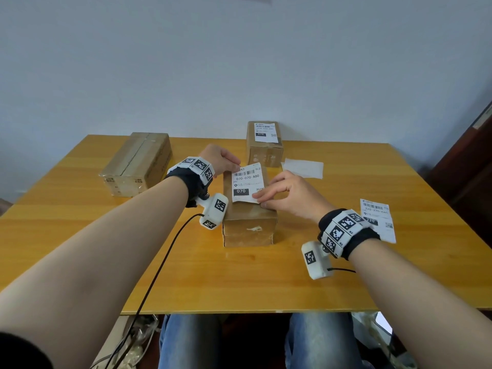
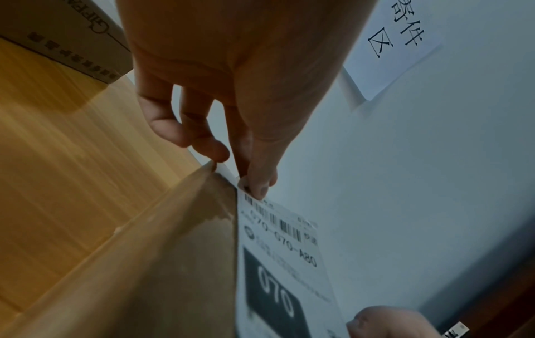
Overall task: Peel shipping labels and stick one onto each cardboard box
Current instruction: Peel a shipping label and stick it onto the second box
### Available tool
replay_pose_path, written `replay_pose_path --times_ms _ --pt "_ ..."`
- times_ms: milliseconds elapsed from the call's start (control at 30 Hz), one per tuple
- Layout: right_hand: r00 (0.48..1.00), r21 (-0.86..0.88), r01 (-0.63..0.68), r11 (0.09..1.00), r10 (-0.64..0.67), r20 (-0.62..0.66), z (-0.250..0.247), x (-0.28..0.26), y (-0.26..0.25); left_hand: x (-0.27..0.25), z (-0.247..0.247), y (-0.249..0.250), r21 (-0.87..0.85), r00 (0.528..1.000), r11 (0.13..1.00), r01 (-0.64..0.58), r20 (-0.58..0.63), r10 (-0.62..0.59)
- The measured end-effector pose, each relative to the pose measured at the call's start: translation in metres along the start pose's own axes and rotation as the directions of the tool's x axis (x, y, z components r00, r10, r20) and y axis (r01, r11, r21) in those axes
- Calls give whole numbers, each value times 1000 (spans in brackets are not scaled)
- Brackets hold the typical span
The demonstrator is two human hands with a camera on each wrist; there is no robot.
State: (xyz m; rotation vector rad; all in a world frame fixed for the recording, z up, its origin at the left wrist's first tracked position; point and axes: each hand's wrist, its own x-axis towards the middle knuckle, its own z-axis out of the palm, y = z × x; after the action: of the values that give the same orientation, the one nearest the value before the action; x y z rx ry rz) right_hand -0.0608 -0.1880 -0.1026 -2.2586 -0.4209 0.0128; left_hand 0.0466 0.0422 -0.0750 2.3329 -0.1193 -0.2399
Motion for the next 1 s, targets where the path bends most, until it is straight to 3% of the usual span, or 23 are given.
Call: replay_pose_path --times_ms 300,667,800,1000 --pt "998 -50 -45 998 46 30 -1 0 -3 -1 3 1 23 999 1000 -7 -32 8" --pt "996 -62 -5 998 10 83 -3 -5 -3 -6 -1 -1 -67 1000 998 -1 29 3" --pt "997 -70 -24 997 29 66 -2 -4 -2 -11 -1 -7 -153 1000 988 -2 -18 -1" --pt "999 -65 -41 997 43 31 2 3 -1 -29 0 -23 -152 997 987 -54 -63 45"
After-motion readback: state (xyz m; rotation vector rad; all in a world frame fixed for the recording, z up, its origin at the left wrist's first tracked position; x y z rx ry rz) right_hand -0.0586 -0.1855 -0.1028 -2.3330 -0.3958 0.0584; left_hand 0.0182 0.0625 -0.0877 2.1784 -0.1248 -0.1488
